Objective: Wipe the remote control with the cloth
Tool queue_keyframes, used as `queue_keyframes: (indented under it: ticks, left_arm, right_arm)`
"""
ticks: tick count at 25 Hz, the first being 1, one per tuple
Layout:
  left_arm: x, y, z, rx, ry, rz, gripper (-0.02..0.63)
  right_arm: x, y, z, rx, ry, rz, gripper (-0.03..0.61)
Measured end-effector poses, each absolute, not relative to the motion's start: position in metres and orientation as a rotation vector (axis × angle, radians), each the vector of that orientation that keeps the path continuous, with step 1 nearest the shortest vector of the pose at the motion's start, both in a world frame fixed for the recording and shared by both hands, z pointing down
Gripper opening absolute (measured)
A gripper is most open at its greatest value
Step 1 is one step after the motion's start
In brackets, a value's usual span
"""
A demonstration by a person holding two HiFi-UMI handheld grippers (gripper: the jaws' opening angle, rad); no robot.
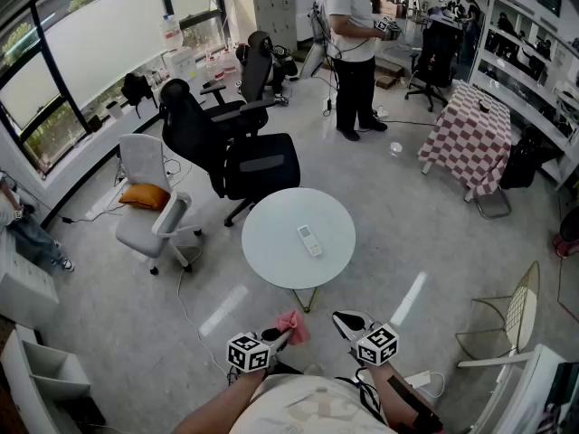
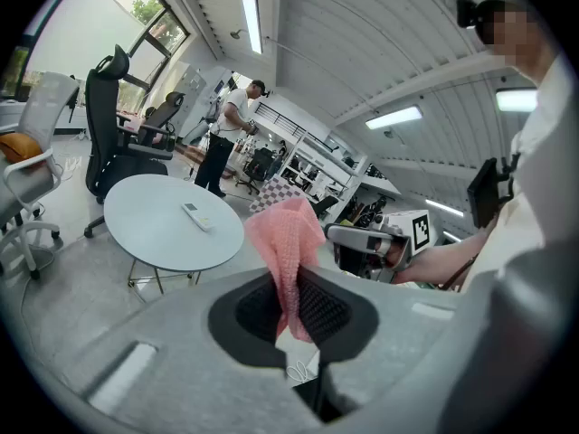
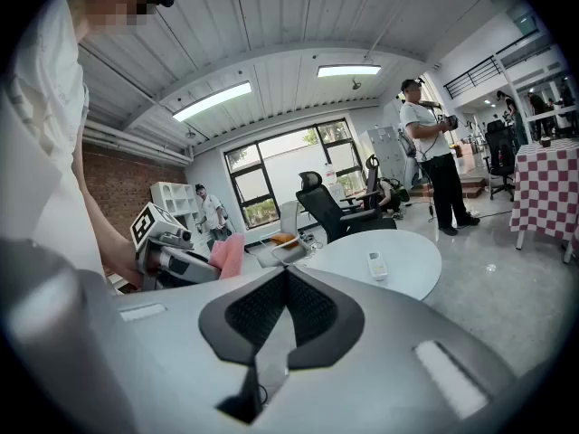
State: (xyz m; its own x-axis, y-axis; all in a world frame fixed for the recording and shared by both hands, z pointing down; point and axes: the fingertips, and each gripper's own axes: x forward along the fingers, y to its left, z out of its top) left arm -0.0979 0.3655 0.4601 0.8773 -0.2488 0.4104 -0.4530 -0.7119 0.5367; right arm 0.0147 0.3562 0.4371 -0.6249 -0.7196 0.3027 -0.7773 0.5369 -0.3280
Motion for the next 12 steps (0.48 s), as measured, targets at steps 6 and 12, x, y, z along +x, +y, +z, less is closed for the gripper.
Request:
queue_keyframes:
  ticks: [6, 12]
  left_arm:
    - [-0.091, 0.358, 0.455, 2.416, -0.5, 0.398, 0.018]
    - [-0.089, 0.353, 0.45, 2.434, -0.511, 0.397, 0.018]
  right_arm:
    - [0.017, 0.354, 0.436, 1.289, -2.634, 0.644, 0.008]
    - [0.032, 0.354, 0.436, 1.39, -2.598, 0.644, 0.008]
